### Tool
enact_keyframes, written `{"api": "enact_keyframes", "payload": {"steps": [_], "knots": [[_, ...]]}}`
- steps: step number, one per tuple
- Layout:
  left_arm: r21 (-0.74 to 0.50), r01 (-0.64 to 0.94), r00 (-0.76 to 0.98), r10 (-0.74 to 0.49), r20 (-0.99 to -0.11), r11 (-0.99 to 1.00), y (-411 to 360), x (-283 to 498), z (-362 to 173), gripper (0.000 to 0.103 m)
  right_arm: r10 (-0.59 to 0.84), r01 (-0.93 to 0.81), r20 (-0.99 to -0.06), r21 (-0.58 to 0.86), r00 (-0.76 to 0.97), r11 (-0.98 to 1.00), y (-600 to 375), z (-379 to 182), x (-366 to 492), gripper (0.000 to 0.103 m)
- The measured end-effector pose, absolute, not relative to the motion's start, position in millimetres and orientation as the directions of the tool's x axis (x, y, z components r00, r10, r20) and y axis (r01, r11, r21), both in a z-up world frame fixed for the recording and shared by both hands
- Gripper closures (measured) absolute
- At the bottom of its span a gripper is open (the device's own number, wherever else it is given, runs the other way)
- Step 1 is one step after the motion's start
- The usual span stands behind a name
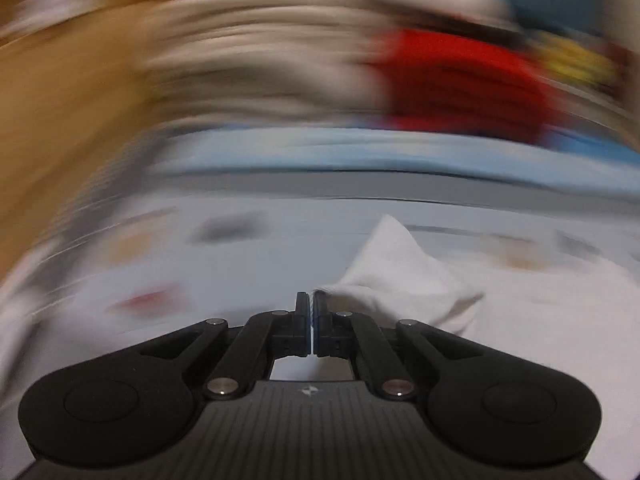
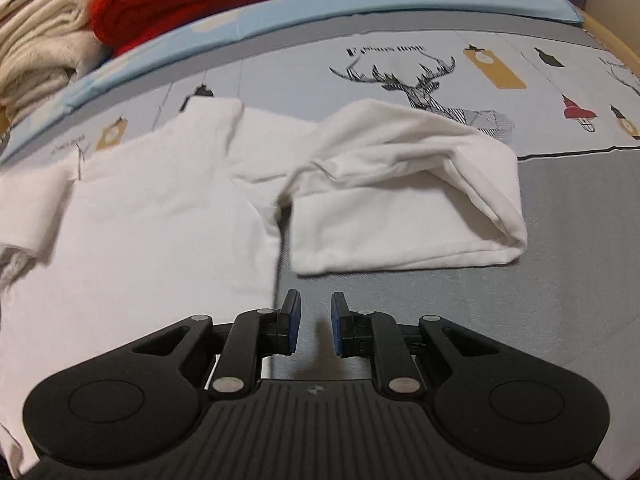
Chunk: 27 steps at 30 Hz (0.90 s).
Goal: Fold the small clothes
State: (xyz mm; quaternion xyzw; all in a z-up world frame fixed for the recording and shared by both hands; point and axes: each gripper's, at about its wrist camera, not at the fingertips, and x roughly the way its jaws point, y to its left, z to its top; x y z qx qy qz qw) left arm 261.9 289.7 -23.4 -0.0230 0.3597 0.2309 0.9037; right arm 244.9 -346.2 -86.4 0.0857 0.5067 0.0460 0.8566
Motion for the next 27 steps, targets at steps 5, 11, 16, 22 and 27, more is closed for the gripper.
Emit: {"api": "enact_keyframes", "payload": {"steps": [5,11,16,22,27], "knots": [[0.028,-0.834,0.389,0.622,-0.679,0.551,399,183,-43,0.1,0.147,0.056,-0.848,0.203,0.51,0.978,-341,-79,239,0.085],[-0.068,-0.536,0.643,0.355,-0.679,0.841,327,227,-54,0.065,0.128,0.217,-0.822,0.292,0.554,0.931,-361,-76,241,0.085],[-0.147,-0.381,0.651,0.152,-0.743,0.913,286,271,-92,0.065,0.08,0.345,-0.781,0.363,0.62,0.866,-395,-72,243,0.085],[-0.047,-0.401,0.412,0.135,-0.901,0.915,278,290,-155,0.051,0.081,0.45,-0.777,0.442,0.624,0.776,-444,-87,250,0.073],[-0.024,-0.39,0.385,0.139,-0.913,0.921,269,294,-151,0.043,0.179,0.495,-0.731,0.6,0.658,0.628,-479,-107,260,0.062]]}}
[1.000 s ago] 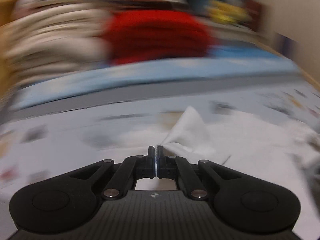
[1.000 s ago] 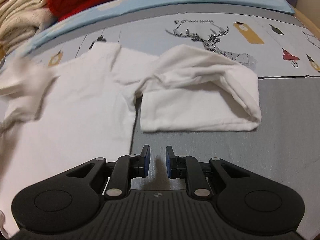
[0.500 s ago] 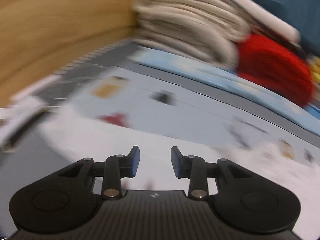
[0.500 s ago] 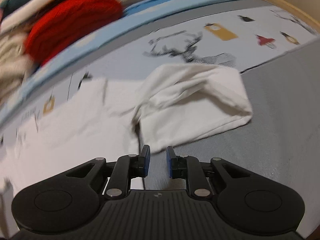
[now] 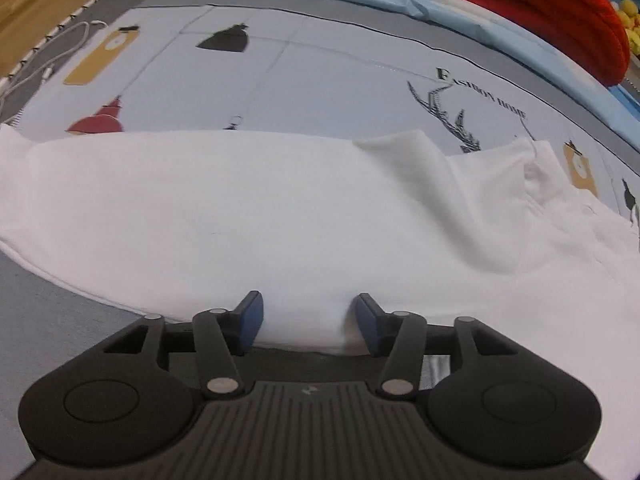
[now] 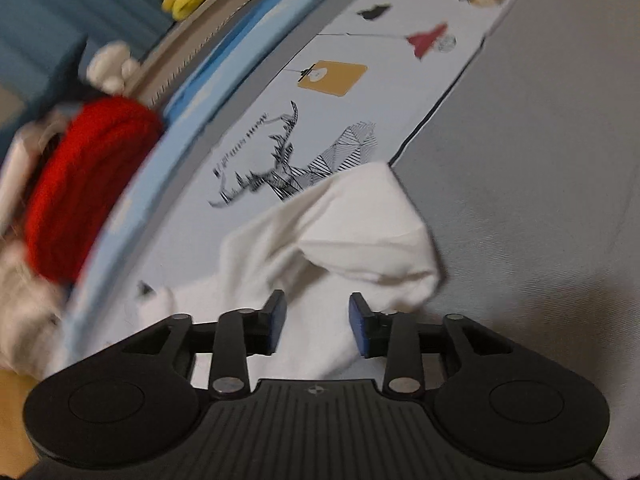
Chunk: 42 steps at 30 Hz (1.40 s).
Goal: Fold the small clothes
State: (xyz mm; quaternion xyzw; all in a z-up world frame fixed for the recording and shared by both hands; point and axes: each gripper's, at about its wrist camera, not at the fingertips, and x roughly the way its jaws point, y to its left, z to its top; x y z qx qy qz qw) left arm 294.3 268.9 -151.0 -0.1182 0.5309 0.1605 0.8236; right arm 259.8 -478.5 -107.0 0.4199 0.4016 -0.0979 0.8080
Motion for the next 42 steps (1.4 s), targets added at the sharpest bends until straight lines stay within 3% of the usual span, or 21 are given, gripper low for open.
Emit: {"api": "enact_keyframes", "payload": {"steps": [5,11,17,20,21,23,25,27,30,32,34,36,38,40,42], "knots": [[0.013,-0.364,0.371,0.158,-0.915,0.931,267,307,-151,0.04,0.27,0.524,-0.67,0.723,0.691,0.451,-496,-132,277,0.058],[0.029,-0.353,0.368,0.167,-0.915,0.935,265,318,-152,0.038,0.284,0.639,-0.703,0.711,0.652,0.294,-507,-157,277,0.057],[0.039,-0.347,0.372,0.176,-0.911,0.937,263,318,-154,0.037,0.142,0.717,-0.74,0.672,0.657,0.185,-539,-165,266,0.058],[0.042,-0.342,0.375,0.178,-0.91,0.939,262,318,-154,0.037,0.12,0.742,-0.758,0.652,0.641,0.157,-543,-173,269,0.066],[0.041,-0.341,0.377,0.177,-0.909,0.939,263,318,-154,0.037,0.106,0.743,-0.763,0.645,0.637,0.178,-543,-171,271,0.079],[0.04,-0.34,0.379,0.176,-0.909,0.94,263,318,-154,0.037,0.057,0.72,-0.756,0.641,0.652,0.268,-538,-159,279,0.093],[0.04,-0.339,0.38,0.176,-0.908,0.94,262,318,-154,0.037,0.004,0.643,-0.701,0.656,0.713,0.396,-529,-133,287,0.094],[0.039,-0.341,0.378,0.175,-0.909,0.939,263,318,-154,0.037,-0.043,0.47,-0.561,0.648,0.827,0.599,-507,-88,294,0.095],[0.041,-0.342,0.376,0.177,-0.91,0.939,263,319,-154,0.037,-0.046,0.177,-0.275,0.474,0.96,0.863,-456,-28,274,0.095],[0.044,-0.342,0.376,0.18,-0.909,0.939,263,320,-154,0.036,-0.02,0.098,-0.203,0.385,0.979,0.918,-433,-18,261,0.094],[0.047,-0.342,0.375,0.182,-0.909,0.939,263,320,-154,0.036,-0.048,0.154,-0.295,0.351,0.954,0.924,-426,-28,266,0.094],[0.048,-0.344,0.373,0.183,-0.91,0.938,263,321,-153,0.035,-0.113,0.297,-0.51,0.296,0.853,0.908,-429,-55,280,0.093],[0.048,-0.347,0.371,0.185,-0.91,0.937,263,322,-153,0.035,-0.076,0.377,-0.723,0.264,0.686,0.888,-441,-92,296,0.092],[0.05,-0.349,0.369,0.187,-0.91,0.936,263,322,-153,0.035,0.049,0.465,-0.79,0.409,0.611,0.785,-465,-124,297,0.09],[0.053,-0.349,0.368,0.189,-0.91,0.936,262,323,-153,0.035,0.105,0.508,-0.783,0.493,0.614,0.706,-487,-139,297,0.089]]}}
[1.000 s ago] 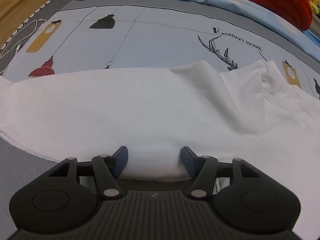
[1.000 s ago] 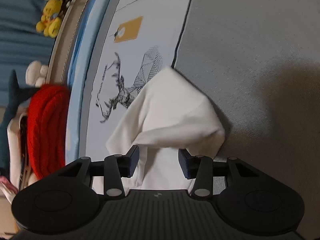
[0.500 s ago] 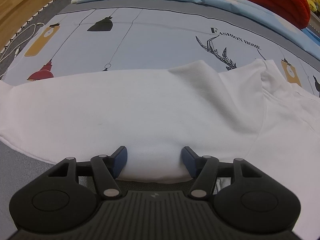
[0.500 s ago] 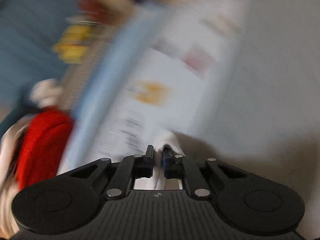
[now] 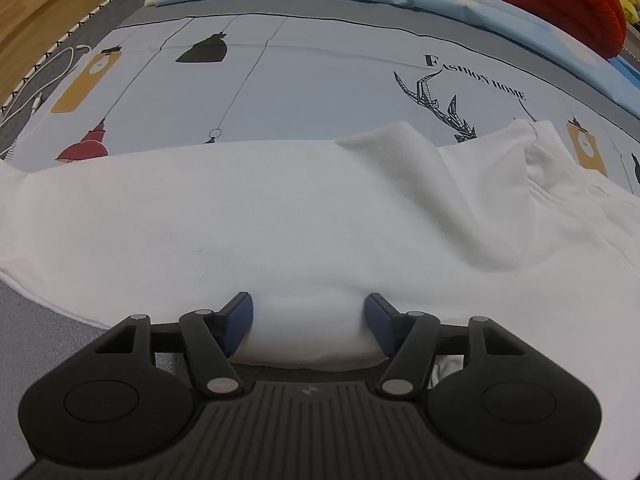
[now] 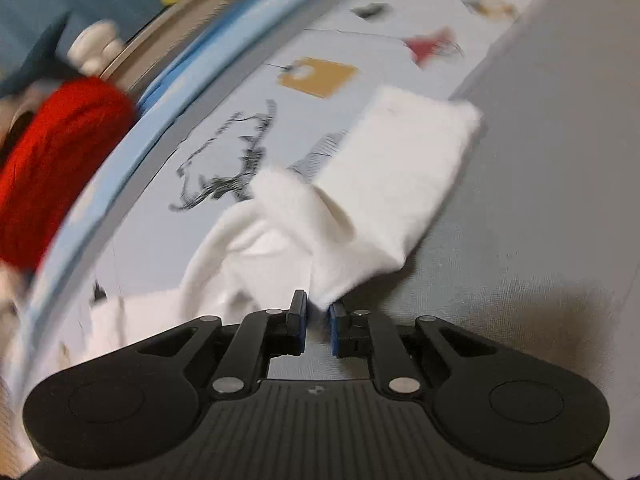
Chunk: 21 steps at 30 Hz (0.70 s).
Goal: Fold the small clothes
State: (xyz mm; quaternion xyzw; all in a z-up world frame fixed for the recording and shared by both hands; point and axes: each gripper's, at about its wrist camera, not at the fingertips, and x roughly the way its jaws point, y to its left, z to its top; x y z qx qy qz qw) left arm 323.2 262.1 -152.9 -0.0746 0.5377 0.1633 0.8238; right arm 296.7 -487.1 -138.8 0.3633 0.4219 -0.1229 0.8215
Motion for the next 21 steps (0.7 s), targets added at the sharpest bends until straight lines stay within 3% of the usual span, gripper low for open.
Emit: {"api": "enact_keyframes", "payload": {"steps": [3,10,16,21], "knots": [[0.057,-0.347,0.369,0.192,-0.91,0.936,261,324,-153,0.034,0.129,0.505,-0.734,0.572,0.667,0.646,-511,-144,298,0.076],[0.063,-0.346,0.371,0.198,-0.907,0.936,259,326,-155,0.031,0.14,0.52,-0.595,0.776,0.792,0.358,-574,-172,294,0.076],[0.067,-0.343,0.369,0.2,-0.908,0.937,259,329,-155,0.03,0.13,0.569,-0.627,0.761,0.768,0.312,-595,-200,312,0.077],[0.073,-0.34,0.368,0.203,-0.907,0.938,258,331,-156,0.029,0.154,0.643,-0.693,0.715,0.705,0.272,-588,-182,300,0.076]]}}
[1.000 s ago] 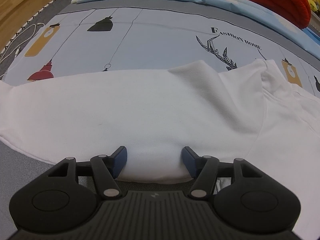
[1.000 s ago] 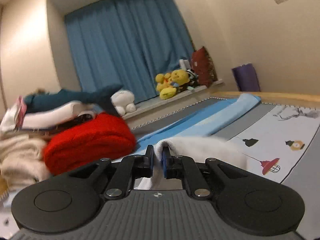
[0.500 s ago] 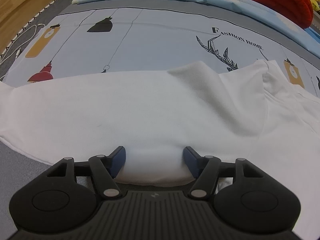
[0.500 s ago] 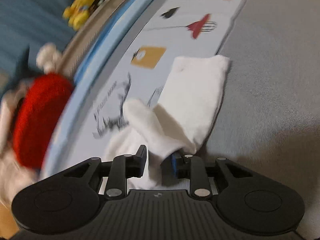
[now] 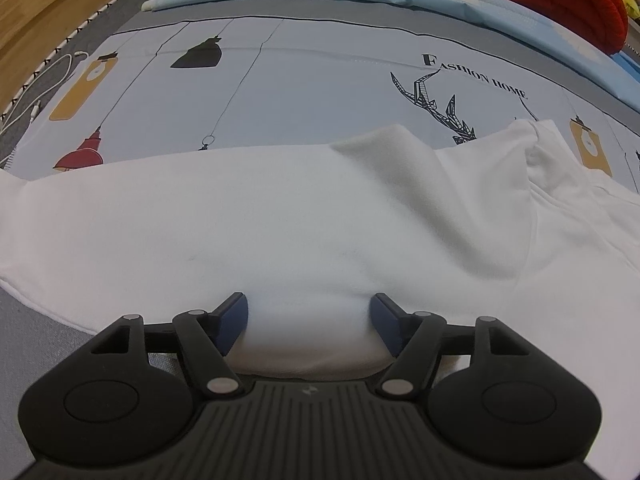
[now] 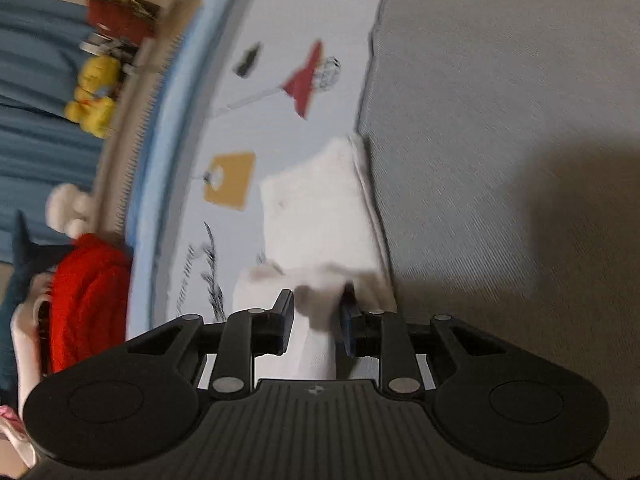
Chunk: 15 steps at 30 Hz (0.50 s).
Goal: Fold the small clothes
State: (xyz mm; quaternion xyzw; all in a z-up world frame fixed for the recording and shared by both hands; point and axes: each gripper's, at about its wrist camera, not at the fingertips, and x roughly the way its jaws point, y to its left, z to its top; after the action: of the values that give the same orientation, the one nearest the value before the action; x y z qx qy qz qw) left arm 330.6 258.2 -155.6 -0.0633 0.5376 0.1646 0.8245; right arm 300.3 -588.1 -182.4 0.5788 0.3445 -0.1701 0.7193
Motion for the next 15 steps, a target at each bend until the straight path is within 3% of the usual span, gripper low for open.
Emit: {"api": "enact_keyframes", "payload": {"steps": [2,5,7,10,12,13,15], "knots": [[0.07,-0.334,0.368,0.198,-0.908,0.94,259,331,-156,0.029,0.202,0.627,-0.704,0.703,0.681,0.335,-580,-162,297,0.074],[0.067,-0.332,0.365,0.193,-0.911,0.941,260,332,-156,0.029,0.02,0.615,-0.718,0.61,0.696,0.5,-585,-132,295,0.07],[0.075,-0.324,0.365,0.198,-0.91,0.943,259,333,-156,0.029,-0.079,0.652,-0.751,0.509,0.655,0.563,-592,-137,305,0.066],[0.074,-0.326,0.365,0.198,-0.91,0.942,259,333,-156,0.029,-0.07,0.675,-0.806,0.441,0.588,0.591,-599,-169,321,0.066],[0.076,-0.326,0.366,0.2,-0.909,0.942,259,333,-156,0.029,-0.105,0.635,-0.791,0.396,0.603,0.663,-591,-170,327,0.066],[0.077,-0.325,0.366,0.2,-0.909,0.943,258,332,-156,0.029,-0.12,0.603,-0.789,0.352,0.603,0.716,-586,-167,332,0.068],[0.077,-0.327,0.366,0.201,-0.909,0.942,258,333,-156,0.029,-0.143,0.546,-0.782,0.28,0.607,0.789,-574,-168,342,0.095]]}}
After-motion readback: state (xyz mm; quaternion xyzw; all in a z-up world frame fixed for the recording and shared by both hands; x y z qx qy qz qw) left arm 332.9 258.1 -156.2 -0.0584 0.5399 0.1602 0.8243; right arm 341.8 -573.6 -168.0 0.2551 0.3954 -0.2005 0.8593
